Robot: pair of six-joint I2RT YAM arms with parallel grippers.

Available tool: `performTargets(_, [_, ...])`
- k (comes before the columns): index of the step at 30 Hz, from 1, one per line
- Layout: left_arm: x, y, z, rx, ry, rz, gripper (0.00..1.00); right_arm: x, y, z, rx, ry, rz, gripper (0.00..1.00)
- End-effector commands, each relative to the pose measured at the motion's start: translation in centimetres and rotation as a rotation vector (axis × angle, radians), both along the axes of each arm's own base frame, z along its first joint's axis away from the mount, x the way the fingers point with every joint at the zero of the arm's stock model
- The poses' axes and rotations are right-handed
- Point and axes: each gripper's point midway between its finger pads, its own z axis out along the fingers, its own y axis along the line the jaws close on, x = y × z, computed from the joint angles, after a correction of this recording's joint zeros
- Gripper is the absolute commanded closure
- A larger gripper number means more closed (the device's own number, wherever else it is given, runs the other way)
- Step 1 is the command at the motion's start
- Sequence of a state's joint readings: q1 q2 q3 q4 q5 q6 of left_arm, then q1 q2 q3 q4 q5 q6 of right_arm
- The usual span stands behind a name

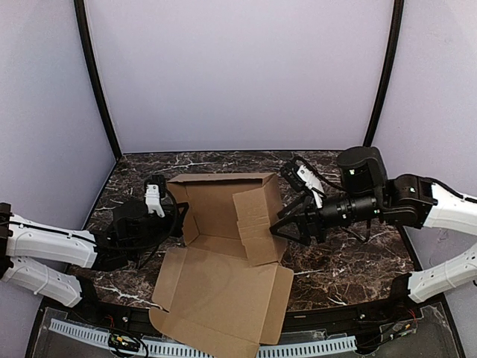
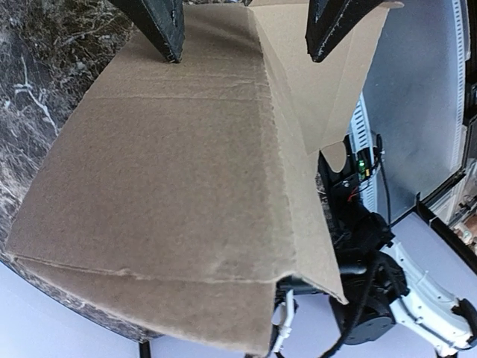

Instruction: Fold the paper box

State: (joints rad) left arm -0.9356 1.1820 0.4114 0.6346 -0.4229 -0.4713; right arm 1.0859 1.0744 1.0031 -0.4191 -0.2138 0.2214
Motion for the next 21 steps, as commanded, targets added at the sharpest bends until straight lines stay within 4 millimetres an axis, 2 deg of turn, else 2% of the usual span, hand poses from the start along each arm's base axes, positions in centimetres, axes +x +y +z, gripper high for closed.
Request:
performTargets(1, [1.0,-0.1,1.6,-0.025,-0.022,0.049,0.99,2.9,0.1,-0.5,-0.04,-0.03,-0.163,0.45])
performTargets(10, [2.2,-0.4,0.8,0.005,-0.016,0.099,0.99,6.5,0.8,-2.6,-0.105,-0.069,-0.391,0.41])
performTargets(14, [2.5,-0.4,0.2,0.025,-0.015,0.123,0.99,8.4,0.3,-3.3,-0.132,-0.102,-0.504,0.4])
performTargets(21, [2.6,-0.8,1.1,0.081,-0.078,0.17,0.99,11.3,-1.1,-4.5,-0.189,-0.172,-0.7,0.41])
